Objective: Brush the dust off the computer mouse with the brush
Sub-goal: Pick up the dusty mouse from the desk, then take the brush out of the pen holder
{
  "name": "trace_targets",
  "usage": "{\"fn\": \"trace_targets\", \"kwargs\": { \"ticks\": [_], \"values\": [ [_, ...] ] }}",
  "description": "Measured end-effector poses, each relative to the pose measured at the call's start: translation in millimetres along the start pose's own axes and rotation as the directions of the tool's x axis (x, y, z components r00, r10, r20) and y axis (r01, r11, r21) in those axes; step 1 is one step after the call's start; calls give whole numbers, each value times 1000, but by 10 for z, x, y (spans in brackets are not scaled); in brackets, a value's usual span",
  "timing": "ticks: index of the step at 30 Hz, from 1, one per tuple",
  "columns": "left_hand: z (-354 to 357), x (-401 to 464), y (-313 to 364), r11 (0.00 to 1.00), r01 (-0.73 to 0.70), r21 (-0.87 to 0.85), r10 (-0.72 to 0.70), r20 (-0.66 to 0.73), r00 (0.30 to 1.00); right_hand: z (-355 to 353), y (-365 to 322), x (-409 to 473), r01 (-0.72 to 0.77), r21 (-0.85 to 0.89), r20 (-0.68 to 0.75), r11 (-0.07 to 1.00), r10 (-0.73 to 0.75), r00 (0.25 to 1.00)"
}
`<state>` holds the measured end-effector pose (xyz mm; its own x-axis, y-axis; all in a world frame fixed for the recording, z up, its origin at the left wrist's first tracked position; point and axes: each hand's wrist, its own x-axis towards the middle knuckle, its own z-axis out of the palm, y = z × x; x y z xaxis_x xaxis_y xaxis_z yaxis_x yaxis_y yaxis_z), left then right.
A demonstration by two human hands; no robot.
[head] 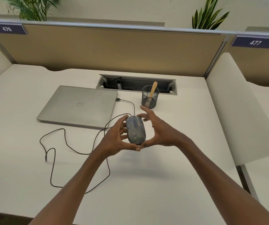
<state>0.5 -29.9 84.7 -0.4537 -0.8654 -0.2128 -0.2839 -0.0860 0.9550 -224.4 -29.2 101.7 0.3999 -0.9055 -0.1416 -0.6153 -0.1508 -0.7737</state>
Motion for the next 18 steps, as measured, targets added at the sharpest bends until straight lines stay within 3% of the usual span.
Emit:
{"fn": "trace_targets", "kwargs": {
  "ticks": [11, 14, 18],
  "values": [
    [-25, 83, -48, 991, 26, -129, -29, -25, 999, -126, 35, 144, -8, 39, 31, 999, 7, 999],
    [-44, 103, -78, 985, 36, -168, -43, -39, 998, -305, 118, 296, -72, 85, -166, 994, 86, 982],
    [-59, 157, -110, 980, 46, -195, -60, -65, 996, -567, 446, 715, -182, 97, -527, 979, 205, 825]
  ]
}}
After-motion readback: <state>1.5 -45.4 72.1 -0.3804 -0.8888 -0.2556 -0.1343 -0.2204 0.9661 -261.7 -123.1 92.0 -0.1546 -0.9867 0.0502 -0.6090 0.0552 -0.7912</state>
